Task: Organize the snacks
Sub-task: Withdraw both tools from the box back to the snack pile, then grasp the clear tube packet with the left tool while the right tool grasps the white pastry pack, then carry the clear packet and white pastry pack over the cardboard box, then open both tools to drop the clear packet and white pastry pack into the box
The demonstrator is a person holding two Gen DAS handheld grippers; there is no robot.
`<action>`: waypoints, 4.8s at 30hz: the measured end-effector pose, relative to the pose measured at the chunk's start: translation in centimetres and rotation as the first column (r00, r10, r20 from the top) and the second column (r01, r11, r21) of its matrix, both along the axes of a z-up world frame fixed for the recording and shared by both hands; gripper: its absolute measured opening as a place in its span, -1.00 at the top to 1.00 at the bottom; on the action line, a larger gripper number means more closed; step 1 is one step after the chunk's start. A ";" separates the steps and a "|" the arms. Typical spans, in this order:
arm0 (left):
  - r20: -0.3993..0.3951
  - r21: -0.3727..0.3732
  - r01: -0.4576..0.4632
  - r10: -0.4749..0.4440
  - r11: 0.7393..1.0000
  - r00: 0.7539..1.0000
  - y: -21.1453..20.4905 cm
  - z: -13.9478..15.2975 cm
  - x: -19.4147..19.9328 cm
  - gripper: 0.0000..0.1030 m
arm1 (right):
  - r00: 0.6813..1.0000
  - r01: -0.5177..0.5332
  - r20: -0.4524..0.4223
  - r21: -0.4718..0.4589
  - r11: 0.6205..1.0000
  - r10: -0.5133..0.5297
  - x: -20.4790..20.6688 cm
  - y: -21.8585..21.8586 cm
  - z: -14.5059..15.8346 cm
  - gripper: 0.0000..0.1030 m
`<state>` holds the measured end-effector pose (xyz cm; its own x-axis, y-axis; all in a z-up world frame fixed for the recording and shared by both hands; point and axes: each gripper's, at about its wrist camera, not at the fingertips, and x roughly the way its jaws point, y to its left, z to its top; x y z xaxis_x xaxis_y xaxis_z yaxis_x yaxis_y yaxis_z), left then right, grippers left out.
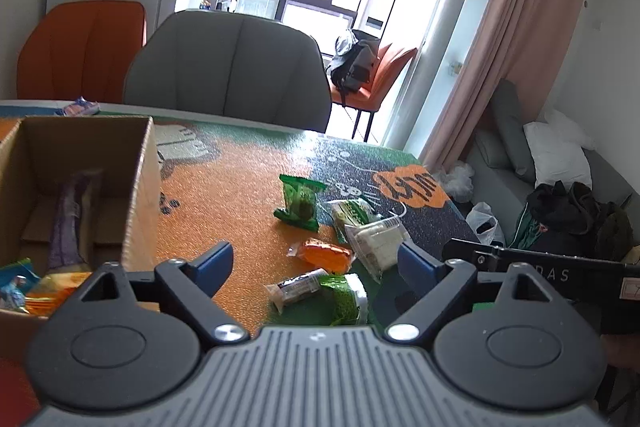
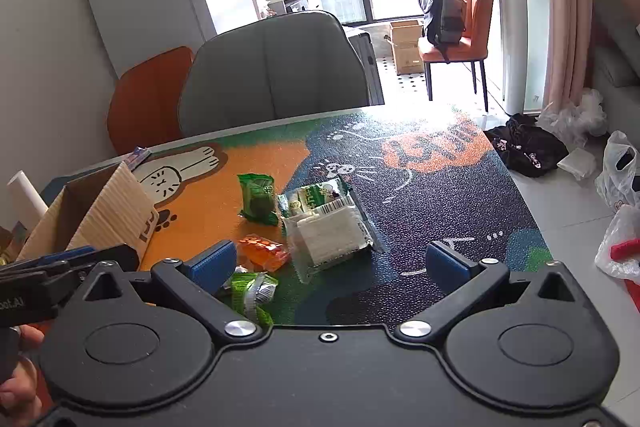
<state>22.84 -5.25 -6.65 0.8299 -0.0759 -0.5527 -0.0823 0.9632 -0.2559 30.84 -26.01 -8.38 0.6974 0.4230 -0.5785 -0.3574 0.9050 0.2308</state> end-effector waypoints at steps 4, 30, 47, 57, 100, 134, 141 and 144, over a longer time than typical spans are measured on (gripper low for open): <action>-0.028 0.005 0.016 -0.016 1.000 0.999 -0.6 -1.1 1.4 -0.36 | 1.000 0.000 -0.017 0.001 1.000 0.000 0.8 -0.2 -0.7 -1.00; -0.211 0.147 0.051 -0.019 0.988 0.977 -1.6 -7.3 7.7 0.03 | 0.994 -0.065 -0.088 -0.040 0.997 0.061 7.1 2.0 -4.7 -1.00; -0.227 0.092 -0.007 0.027 0.996 0.973 0.5 -6.7 7.4 0.68 | 0.988 -0.140 -0.089 -0.199 0.970 0.125 7.1 5.4 -5.8 -0.39; -0.190 0.070 0.001 0.012 0.998 0.982 0.1 -5.5 5.5 0.68 | 0.988 -0.144 -0.082 -0.226 0.964 0.128 4.2 4.4 -4.8 -0.13; 0.071 0.075 -0.135 0.130 0.988 0.989 6.2 4.9 -4.4 0.68 | 0.962 -0.203 0.165 -0.112 0.973 0.220 -3.3 9.9 5.5 0.03; 0.039 -0.017 -0.277 0.277 0.961 0.960 16.4 3.6 -8.2 0.61 | 0.914 -0.336 0.188 -0.149 0.930 0.360 -6.5 20.1 6.9 0.03; 0.033 -0.027 -0.307 0.308 0.951 0.951 17.4 3.7 -9.1 0.60 | 0.902 -0.368 0.181 -0.149 0.918 0.391 -7.0 21.4 7.0 0.03; 0.026 -0.032 -0.313 0.314 0.949 0.949 17.5 3.6 -9.3 0.54 | 0.895 -0.387 0.184 -0.129 0.913 0.406 -7.1 21.6 7.1 -0.01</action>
